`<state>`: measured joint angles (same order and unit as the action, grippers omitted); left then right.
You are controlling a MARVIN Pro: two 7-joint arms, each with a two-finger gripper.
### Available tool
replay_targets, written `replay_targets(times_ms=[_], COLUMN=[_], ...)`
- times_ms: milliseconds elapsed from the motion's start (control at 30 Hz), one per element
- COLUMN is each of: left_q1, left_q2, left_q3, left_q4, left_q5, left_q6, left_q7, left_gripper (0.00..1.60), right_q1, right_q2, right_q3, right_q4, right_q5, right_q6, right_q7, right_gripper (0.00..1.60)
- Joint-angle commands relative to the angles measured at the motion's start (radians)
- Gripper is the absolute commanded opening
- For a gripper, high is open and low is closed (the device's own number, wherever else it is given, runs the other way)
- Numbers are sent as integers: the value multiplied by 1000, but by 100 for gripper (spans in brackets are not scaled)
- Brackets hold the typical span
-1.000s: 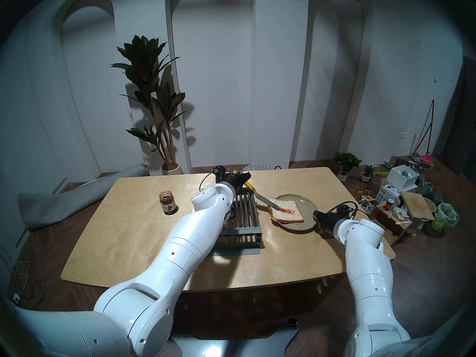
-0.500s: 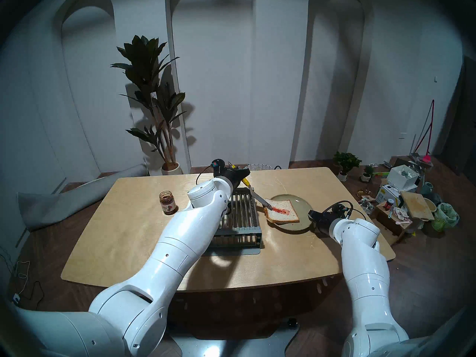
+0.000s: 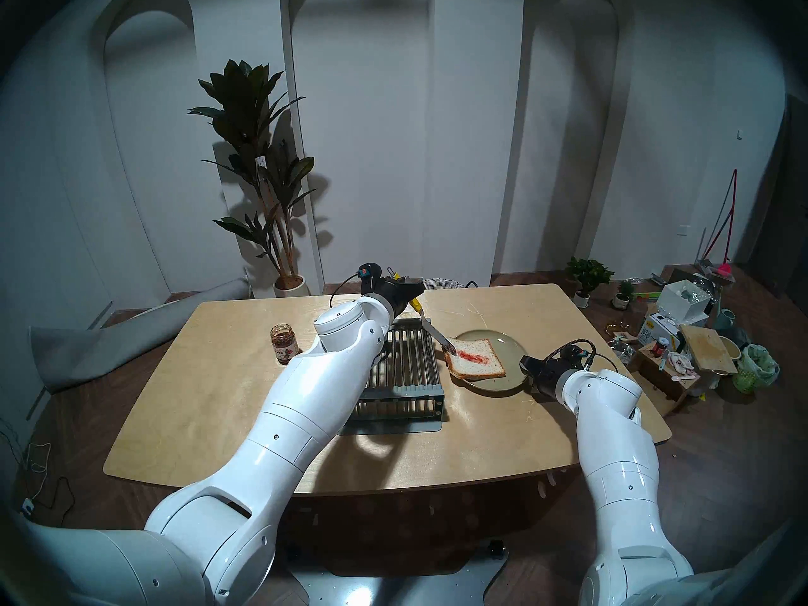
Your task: Spread jam over the slice of bread with the knife
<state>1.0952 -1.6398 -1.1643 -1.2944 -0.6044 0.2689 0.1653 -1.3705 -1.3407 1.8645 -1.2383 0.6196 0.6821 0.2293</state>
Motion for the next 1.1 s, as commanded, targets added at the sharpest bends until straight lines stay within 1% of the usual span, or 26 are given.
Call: replay_targets(times_ms=[0,33,67,100,200,367,400,433,467,500,533,600,633,667,733,767,800,833,867,933,967,1067], left_q1=[6,-5,5,-2,4,14,17,27,17,39,32,44,56,54,66,79,72,87,83,97,93,101], left_q2=[3,-3,0,-5,-13,-8,-3,1,-2,10,7,15,22,23,28,36,34,42,42,48,52,54], left_q3=[19,20,22,25,30,44,47,45,45,45,43,42,41,42,40,40,40,40,40,39,42,35], left_q4=[-129,-112,-144,-142,-180,-243,-257,-280,-263,-311,-296,-322,-349,-346,-371,-402,-389,-422,-417,-452,-448,-472], left_q5=[6,4,0,-3,-15,-22,-21,-27,-28,-28,-30,-32,-34,-34,-40,-39,-40,-40,-39,-42,-30,-35], left_q6=[-5,-17,-11,-20,-20,-27,-27,-22,-32,-14,-23,-15,-3,-7,2,16,9,25,21,42,33,49], left_q7=[-19,-30,-31,-44,-60,-83,-83,-82,-90,-74,-82,-74,-65,-68,-64,-53,-59,-46,-51,-35,-35,-13], left_gripper=[0,0,0,0,0,0,0,0,0,0,0,0,0,0,0,0,0,0,0,0,0,0], right_q1=[-6,-6,-5,-5,-5,-8,-9,-11,-12,-14,-16,-20,-22,-26,-33,-36,-38,-40,-42,-48,-52,-62], right_q2=[-4,-4,-3,-3,-2,1,2,3,3,4,6,11,13,16,22,24,26,29,31,33,35,38], right_q3=[-4,-5,-6,-6,-6,-11,-13,-16,-17,-20,-22,-28,-27,-26,-25,-25,-24,-23,-22,-11,-6,11], right_q4=[9,9,9,10,11,11,10,9,8,9,8,5,2,-3,-12,-15,-18,-23,-29,-47,-59,-86], right_q5=[-6,-7,-8,-8,-9,-16,-18,-21,-22,-23,-22,-21,-19,-16,-15,-15,-14,-14,-14,-8,-9,-9], right_q6=[-5,-5,-5,-5,-6,-20,-23,-27,-29,-33,-35,-37,-34,-35,-39,-40,-40,-43,-47,-45,-53,-58], right_q7=[-7,-7,-8,-8,-8,-5,-4,-4,-4,1,7,17,20,26,34,38,40,47,49,59,60,66], right_gripper=[0,0,0,0,0,0,7,46,160,160,160,160,160,160,160,160,160,160,160,160,160,160])
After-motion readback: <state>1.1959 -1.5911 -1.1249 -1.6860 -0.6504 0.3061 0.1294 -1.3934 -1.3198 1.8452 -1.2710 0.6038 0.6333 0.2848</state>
